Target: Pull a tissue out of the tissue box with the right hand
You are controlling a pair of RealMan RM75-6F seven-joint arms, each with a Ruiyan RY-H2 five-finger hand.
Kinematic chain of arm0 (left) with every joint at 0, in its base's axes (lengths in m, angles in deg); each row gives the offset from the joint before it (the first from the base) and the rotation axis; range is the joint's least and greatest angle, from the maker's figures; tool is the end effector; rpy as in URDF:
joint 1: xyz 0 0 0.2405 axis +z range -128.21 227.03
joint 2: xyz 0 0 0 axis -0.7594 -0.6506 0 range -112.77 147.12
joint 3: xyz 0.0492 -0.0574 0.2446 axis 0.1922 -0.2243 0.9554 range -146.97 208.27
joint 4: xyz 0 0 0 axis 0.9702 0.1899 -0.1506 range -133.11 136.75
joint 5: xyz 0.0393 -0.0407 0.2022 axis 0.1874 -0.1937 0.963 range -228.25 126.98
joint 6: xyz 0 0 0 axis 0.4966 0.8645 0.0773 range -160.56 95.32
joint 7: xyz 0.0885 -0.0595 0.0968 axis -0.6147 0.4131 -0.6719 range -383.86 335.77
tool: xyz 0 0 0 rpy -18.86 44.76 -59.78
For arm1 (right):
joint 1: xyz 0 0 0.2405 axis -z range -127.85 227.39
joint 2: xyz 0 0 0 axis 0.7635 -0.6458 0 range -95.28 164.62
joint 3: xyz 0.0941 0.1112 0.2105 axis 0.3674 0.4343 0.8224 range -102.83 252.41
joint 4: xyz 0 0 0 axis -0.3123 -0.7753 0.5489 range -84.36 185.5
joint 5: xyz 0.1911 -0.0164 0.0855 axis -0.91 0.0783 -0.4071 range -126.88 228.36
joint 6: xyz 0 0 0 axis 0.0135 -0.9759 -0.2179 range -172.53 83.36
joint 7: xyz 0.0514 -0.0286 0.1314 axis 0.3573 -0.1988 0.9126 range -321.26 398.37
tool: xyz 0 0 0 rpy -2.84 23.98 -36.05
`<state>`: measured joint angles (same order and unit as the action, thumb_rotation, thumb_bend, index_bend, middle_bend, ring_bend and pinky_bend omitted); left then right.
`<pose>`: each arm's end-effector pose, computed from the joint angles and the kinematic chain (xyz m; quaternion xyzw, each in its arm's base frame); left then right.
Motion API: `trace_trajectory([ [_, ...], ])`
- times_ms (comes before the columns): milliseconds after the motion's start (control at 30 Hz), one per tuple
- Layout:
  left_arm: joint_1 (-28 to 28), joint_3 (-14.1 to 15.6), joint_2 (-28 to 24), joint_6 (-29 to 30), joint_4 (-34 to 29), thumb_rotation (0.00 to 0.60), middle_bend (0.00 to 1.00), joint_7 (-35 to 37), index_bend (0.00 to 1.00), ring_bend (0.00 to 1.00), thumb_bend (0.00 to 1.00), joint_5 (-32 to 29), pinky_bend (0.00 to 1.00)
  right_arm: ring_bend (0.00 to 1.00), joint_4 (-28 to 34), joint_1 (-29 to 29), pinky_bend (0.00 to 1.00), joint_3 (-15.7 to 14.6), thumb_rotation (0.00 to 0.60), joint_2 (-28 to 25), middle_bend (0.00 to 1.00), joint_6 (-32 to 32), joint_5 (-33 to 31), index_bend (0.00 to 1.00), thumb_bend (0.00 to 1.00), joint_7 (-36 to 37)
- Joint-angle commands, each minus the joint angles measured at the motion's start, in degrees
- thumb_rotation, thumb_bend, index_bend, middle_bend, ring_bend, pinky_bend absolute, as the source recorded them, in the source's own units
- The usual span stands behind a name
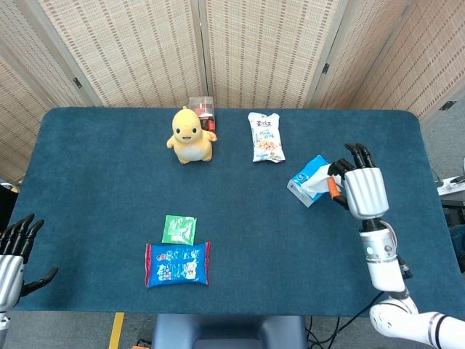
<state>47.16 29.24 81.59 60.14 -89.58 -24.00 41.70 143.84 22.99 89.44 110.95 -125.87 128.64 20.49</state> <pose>-0.3012 0.1606 0.1667 -0.5981 -0.3430 -0.4253 0.5863 -0.1894 -0.3124 0.1202 0.6027 -0.2668 0.4901 0.5704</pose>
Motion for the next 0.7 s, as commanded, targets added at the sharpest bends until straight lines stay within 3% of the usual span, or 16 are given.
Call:
trace_trajectory([
  [33, 0.0, 0.1, 0.0, 0.0, -0.1, 0.600, 0.00, -0.1, 0.00, 0.00, 0.25, 0.1, 0.14, 0.16, 6.1, 5.2, 0.15, -4.6, 0.600, -4.6, 0.52, -6.6, 8.5, 0.56, 0.43, 4.3],
  [167, 0.1, 0.2, 0.1, 0.2, -0.2, 0.600, 0.00, -0.5, 0.00, 0.00, 0.25, 0.5, 0.14, 0.16, 6.2, 8.9, 0.15, -9.4, 0.600, -5.1, 0.52, -10.3, 14.8, 0.56, 0.43, 6.7],
  [367, 0.1, 0.3, 0.1, 0.2, -0.2, 0.600, 0.00, -0.7, 0.00, 0.00, 0.25, 0.6, 0.14, 0.16, 1.7, 12.4, 0.15, -14.3, 0.600, -3.0, 0.51, -10.8, 18.0, 0.56, 0.42, 8.5],
  [567, 0.1, 0.3, 0.1, 0.3, -0.2, 0.600, 0.00, -0.8, 0.00, 0.00, 0.25, 0.8, 0.14, 0.16, -2.7, 13.9, 0.15, -15.8, 0.600, -0.9, 0.50, -8.8, 17.1, 0.56, 0.42, 8.3],
  [700, 0.1, 0.4, 0.2, 0.1, -0.1, 0.600, 0.00, -0.9, 0.00, 0.00, 0.25, 0.8, 0.14, 0.13, -4.0, 14.6, 0.13, -16.4, 0.600, -0.9, 0.43, -7.9, 16.9, 0.55, 0.40, 10.5],
])
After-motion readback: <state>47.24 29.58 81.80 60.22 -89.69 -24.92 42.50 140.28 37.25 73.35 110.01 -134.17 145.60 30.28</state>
